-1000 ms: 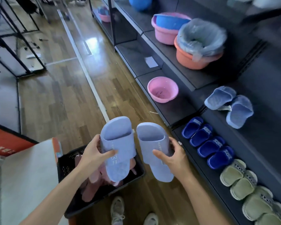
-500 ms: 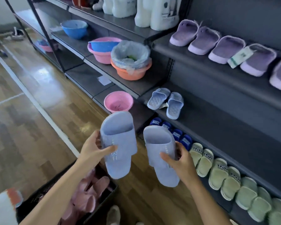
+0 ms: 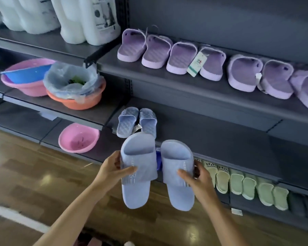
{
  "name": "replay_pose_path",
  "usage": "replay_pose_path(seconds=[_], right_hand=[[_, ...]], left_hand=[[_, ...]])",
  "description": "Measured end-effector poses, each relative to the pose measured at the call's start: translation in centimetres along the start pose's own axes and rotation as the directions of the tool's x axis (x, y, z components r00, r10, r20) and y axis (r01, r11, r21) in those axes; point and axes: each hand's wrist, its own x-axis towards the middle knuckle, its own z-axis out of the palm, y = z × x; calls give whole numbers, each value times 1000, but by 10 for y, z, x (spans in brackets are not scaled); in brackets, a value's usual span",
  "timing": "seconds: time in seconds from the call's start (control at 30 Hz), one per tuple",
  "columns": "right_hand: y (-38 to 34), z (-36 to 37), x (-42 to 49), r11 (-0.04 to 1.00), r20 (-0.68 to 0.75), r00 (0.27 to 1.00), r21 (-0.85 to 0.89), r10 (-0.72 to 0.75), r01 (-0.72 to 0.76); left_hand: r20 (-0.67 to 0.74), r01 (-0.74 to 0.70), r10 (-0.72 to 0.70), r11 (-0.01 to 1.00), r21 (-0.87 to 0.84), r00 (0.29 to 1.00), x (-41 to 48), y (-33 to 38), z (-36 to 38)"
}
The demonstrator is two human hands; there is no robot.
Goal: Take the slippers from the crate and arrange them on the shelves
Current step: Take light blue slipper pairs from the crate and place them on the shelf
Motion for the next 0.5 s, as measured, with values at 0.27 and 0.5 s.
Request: replay_pose_path(seconds=[0.27, 0.5], right_hand=[[11, -5, 44, 996, -153, 985, 47, 83, -76], [33, -14, 111, 991, -228, 965, 59, 131, -121]], left_hand=[[110, 72, -73, 997, 11, 991, 86, -6, 34], [106, 155, -158, 987, 31, 982, 164, -16, 75]])
